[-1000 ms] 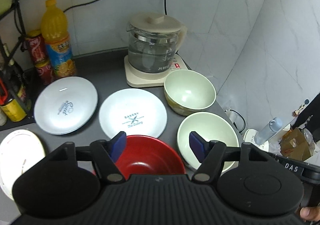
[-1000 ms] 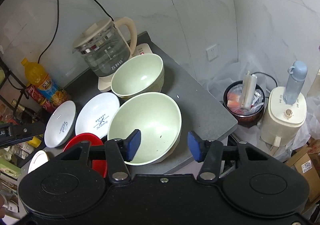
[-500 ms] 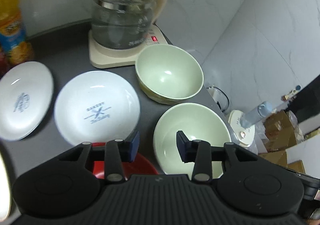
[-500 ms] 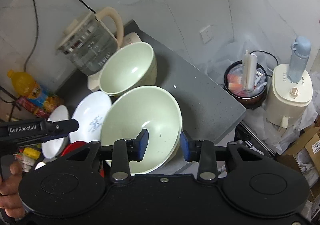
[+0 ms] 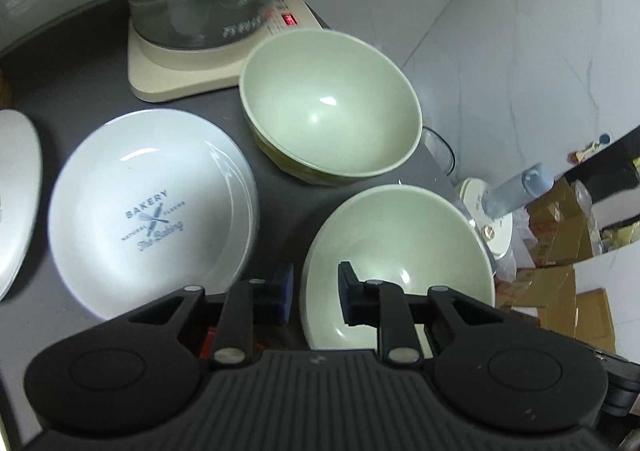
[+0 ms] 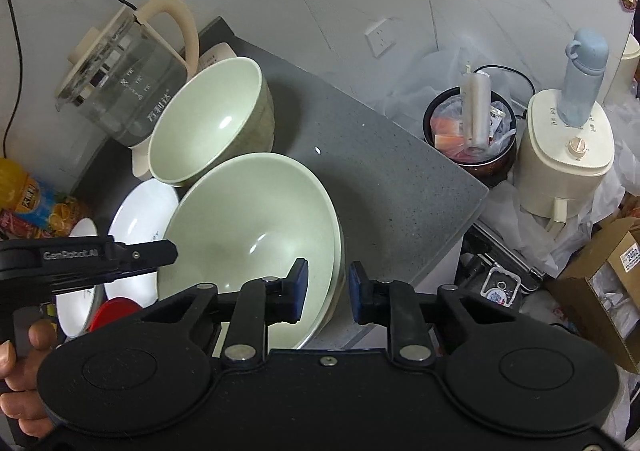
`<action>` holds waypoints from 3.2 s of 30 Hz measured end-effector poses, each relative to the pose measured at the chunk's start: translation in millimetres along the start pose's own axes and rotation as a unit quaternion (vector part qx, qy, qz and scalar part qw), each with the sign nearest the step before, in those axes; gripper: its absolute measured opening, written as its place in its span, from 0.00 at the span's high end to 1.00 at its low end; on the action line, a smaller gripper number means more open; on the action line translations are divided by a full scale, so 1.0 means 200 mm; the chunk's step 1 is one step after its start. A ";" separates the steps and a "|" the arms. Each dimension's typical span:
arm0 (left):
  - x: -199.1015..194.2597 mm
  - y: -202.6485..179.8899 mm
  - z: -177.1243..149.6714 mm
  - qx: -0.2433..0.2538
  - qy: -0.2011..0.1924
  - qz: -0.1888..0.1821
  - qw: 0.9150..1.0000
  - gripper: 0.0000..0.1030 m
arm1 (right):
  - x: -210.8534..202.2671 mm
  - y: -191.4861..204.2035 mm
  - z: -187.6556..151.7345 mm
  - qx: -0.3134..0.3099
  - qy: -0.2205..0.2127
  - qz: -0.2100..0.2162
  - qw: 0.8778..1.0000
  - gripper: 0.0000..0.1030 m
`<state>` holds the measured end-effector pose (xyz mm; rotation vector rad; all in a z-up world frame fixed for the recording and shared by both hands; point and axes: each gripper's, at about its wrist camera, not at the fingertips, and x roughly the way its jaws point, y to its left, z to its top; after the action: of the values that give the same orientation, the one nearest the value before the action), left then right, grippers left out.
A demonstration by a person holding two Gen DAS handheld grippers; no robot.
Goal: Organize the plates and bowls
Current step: 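Close the left gripper on the large pale green bowl rim while the right gripper also clamps it, then lift the large pale green bowl with both grippers and lower it into the red bowl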
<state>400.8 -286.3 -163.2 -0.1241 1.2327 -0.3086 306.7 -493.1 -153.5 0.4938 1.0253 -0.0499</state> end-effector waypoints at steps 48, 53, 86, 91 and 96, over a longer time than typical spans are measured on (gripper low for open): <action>-0.46 0.19 -0.17 -0.088 -0.095 0.033 0.991 0.97 | -0.24 0.39 0.07 -0.145 -0.037 0.087 0.985 0.88; -0.52 0.29 -0.26 -0.116 -0.098 0.045 0.987 0.97 | -0.23 0.48 0.04 -0.166 -0.024 0.107 0.980 0.88; -0.39 0.63 -0.65 -0.223 -0.027 0.050 0.973 0.96 | -0.04 0.69 -0.17 -0.232 0.042 0.110 0.966 0.89; -0.37 0.66 -0.63 -0.221 -0.020 0.048 0.974 0.95 | 0.00 0.70 -0.19 -0.228 0.048 0.096 0.968 0.89; -0.36 0.67 -0.61 -0.221 -0.009 0.040 0.974 0.93 | 0.02 0.70 -0.18 -0.219 0.053 0.091 0.970 0.89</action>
<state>287.4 -127.9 -173.6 -0.4572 1.2694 0.0424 317.2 -353.0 -120.0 0.1858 1.0544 0.3635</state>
